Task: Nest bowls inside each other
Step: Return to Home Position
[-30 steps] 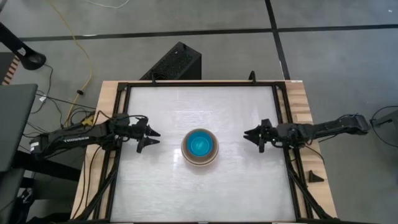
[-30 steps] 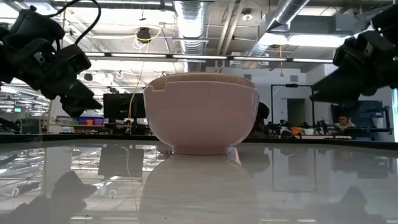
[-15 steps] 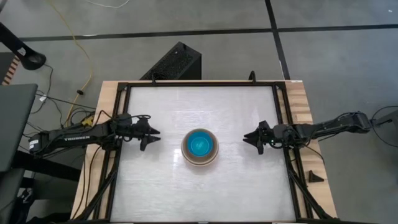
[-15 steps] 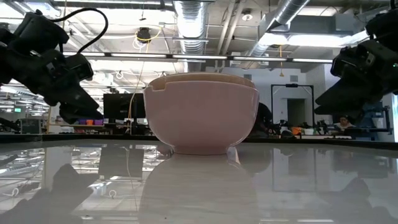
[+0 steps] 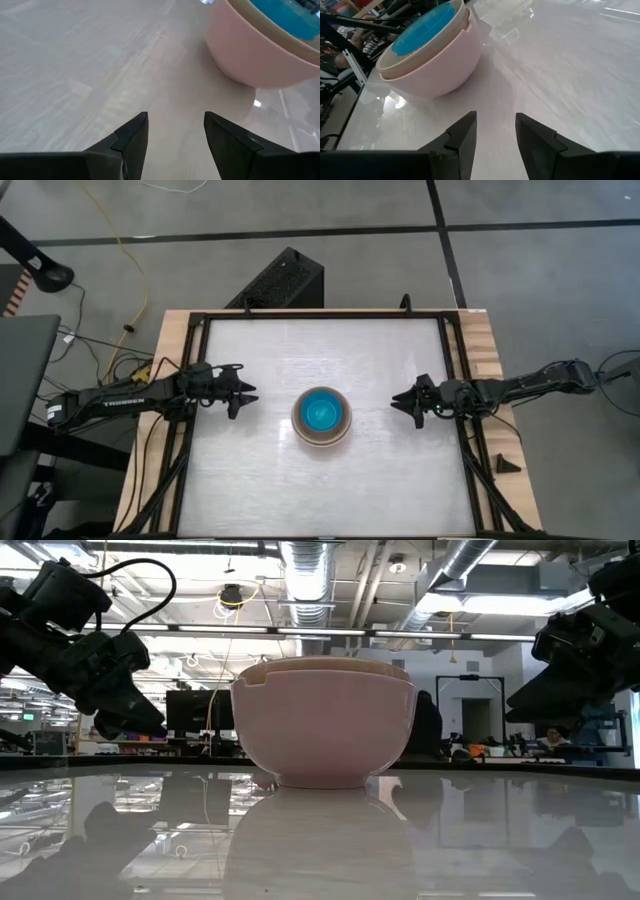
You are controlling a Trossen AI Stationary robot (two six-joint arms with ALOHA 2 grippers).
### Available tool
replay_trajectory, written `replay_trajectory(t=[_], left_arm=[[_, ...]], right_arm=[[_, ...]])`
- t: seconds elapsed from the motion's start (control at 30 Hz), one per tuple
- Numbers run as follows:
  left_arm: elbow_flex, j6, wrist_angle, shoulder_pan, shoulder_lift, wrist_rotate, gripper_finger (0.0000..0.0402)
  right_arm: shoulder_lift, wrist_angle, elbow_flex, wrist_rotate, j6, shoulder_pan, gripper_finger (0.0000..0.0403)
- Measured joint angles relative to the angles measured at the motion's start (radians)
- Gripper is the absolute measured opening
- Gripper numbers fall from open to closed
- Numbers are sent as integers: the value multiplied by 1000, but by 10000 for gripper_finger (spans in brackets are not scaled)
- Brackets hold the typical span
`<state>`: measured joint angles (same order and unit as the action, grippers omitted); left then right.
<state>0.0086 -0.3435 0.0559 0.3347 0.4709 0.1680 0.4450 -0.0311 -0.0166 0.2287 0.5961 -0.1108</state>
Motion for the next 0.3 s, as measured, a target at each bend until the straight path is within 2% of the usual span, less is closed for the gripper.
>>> replay_trajectory(t=[0.3], left_arm=[[0, -17, 0, 0, 0, 0, 183]], right_arm=[[0, 0, 0, 0, -2, 0, 168]])
